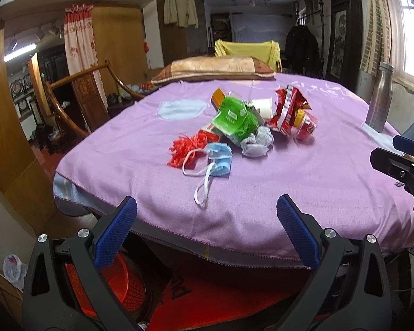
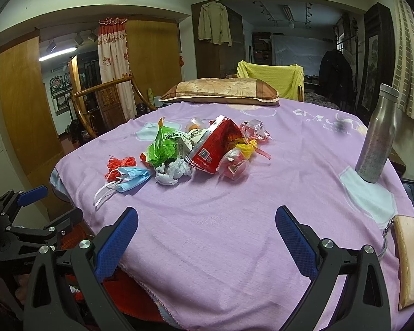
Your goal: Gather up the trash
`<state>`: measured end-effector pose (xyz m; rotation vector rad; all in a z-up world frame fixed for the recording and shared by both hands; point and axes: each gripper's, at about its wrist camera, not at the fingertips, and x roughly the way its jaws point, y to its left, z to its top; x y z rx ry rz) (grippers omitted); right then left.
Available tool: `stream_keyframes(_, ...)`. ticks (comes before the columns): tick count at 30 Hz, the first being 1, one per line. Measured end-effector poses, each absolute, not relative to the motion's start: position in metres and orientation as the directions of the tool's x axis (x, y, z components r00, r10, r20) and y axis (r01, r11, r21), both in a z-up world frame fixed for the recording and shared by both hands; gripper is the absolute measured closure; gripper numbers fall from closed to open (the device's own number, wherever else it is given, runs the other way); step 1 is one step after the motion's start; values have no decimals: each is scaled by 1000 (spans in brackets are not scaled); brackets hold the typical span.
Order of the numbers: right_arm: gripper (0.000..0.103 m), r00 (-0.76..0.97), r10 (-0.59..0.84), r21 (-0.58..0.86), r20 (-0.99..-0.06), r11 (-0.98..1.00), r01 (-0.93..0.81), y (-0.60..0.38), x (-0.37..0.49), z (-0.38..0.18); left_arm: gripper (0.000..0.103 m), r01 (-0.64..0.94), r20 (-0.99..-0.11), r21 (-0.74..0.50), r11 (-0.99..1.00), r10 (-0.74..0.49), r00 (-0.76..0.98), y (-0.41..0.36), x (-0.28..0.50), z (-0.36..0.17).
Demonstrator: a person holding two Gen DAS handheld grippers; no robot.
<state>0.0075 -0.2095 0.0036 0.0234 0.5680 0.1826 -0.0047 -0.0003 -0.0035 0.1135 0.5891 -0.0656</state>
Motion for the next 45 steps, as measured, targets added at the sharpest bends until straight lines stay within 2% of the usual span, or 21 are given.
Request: stream_keyframes(45, 6, 818, 177, 85, -547, 984, -156, -212, 12, -4, 6, 88, -613, 45, 995, -42, 789, 5, 10, -13)
